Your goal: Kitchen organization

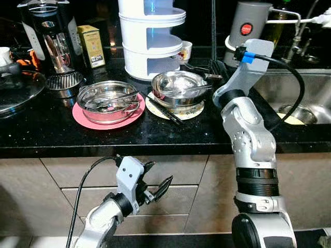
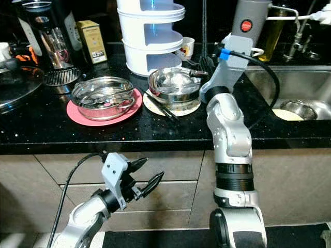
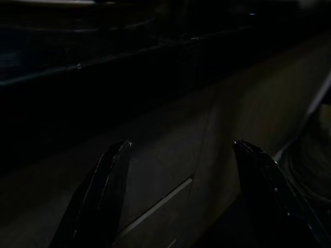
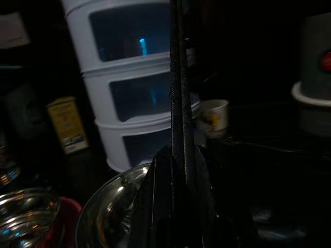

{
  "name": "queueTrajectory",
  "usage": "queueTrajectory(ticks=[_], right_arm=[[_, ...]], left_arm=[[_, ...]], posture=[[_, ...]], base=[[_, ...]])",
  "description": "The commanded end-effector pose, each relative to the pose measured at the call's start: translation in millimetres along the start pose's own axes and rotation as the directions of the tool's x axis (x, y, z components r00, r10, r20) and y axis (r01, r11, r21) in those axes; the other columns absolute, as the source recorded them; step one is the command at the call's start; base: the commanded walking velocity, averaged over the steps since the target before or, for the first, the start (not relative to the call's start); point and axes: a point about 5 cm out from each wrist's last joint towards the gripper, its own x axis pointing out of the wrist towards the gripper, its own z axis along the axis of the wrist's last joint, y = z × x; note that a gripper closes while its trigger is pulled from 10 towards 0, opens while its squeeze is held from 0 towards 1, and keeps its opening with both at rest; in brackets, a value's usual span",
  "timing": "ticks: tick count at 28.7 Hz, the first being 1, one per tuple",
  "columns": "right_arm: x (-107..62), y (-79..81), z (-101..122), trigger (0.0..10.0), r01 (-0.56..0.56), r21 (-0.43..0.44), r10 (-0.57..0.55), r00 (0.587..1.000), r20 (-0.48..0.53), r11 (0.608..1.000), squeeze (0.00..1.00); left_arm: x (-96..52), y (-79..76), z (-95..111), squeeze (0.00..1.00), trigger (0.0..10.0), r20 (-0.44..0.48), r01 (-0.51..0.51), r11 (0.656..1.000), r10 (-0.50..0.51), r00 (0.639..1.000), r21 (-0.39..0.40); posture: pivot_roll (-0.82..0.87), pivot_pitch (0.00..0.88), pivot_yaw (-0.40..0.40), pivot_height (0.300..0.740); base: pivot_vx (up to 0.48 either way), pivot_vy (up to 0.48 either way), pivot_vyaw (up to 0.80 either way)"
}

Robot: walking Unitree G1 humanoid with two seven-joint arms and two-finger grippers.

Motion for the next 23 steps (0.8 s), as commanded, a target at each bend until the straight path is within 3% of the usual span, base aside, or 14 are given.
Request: queueTrajectory(ticks=[1, 8, 16, 23], right_arm=[[-0.4, -3.9, -4.8, 10.0, 0.014, -0.008, -0.014, 1.0, -0.012, 1.0, 0.0], [-1.0, -2.1, -7.1, 10.0, 0.005, 0.005, -0.005, 1.0, -0.015, 1.0, 0.0], [-0.6, -0.3, -8.6, 10.0, -0.007, 0.016, 0.007, 1.0, -0.023, 1.0, 0.0], [-1.3, -1.1, -12.2, 10.0, -0.003, -0.013, 0.003, 0.999, -0.037, 1.0, 0.0]], left_arm=[[0.2, -1.4, -3.1, 0.0, 10.0, -0.012, 0.002, 1.0, -0.002, 1.0, -0.027], [0.2, -1.9, -4.2, 0.0, 10.0, -0.023, 0.004, 0.999, -0.005, 1.0, -0.035], [0.6, -2.8, -4.5, 0.0, 10.0, -0.028, 0.013, 0.999, -0.014, 1.0, -0.042], [0.8, -3.5, -4.1, 0.0, 10.0, -0.027, 0.012, 0.999, -0.013, 1.0, -0.05]], posture=[[-0.03, 0.0, -0.03, 0.74], [-0.03, 0.0, -0.03, 0.74], [-0.03, 0.0, -0.031, 0.74], [-0.03, 0.0, -0.031, 0.74]], base=[[0.0, -0.345, 0.0], [0.0, -0.343, 0.0], [0.0, -0.345, -0.75], [0.0, -0.344, 0.0]])
